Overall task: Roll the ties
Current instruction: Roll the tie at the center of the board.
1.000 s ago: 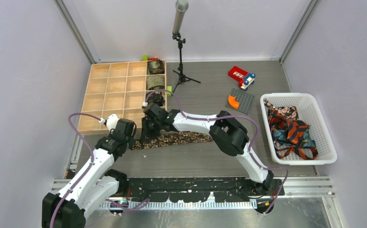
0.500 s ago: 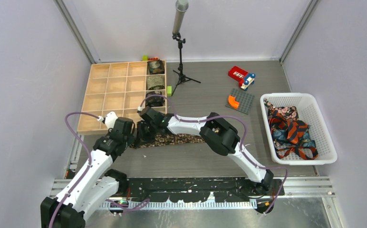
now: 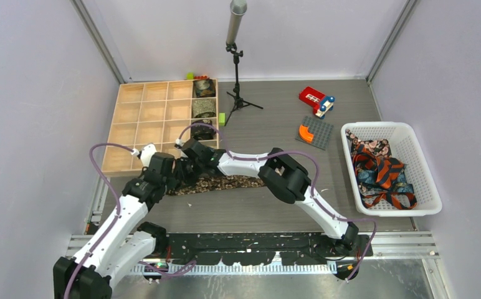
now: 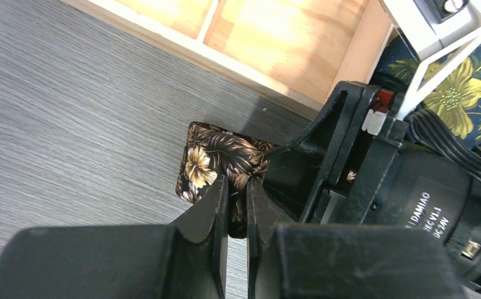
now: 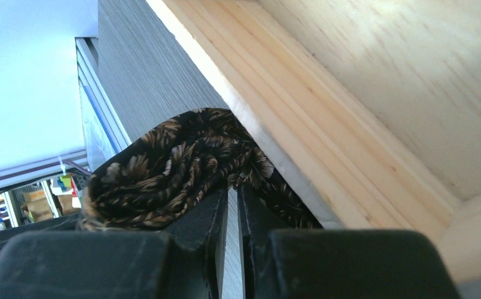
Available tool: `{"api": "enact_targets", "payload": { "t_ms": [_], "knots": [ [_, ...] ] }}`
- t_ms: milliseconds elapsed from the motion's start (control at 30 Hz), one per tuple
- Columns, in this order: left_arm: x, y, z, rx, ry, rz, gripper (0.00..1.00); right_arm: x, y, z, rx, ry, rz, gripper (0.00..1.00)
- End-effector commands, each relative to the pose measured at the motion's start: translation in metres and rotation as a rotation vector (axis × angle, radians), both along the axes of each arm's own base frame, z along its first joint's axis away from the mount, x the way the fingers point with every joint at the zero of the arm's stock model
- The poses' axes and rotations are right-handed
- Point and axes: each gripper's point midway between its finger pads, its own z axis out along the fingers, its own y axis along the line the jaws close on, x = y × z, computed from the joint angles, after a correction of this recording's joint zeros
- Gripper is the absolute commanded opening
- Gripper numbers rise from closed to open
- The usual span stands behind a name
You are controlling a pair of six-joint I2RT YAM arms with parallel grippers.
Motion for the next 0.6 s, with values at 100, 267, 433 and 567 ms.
{"api": "enact_targets", "payload": {
  "t_ms": [100,267,433,567],
  "knots": [
    [0.003,-0.012,-0.021,-0.033,0.028,-0.043,0.00,0.003,-0.008,0.026,0.044,-0.032,0.010,0.17],
    [0.001,-0.013,-0.029,-0.025,0.049,-0.050,0.00,0.005,-0.016,0.032,0.032,-0.043,-0.004,0.17],
    [0.003,-0.015,-0.033,-0.030,0.051,-0.056,0.00,0.012,-0.032,0.037,-0.026,-0.072,-0.030,0.17],
    [0.005,-0.015,-0.033,-0.024,0.047,-0.061,0.00,0.017,-0.049,0.039,-0.085,-0.091,-0.050,0.17]
  ]
}}
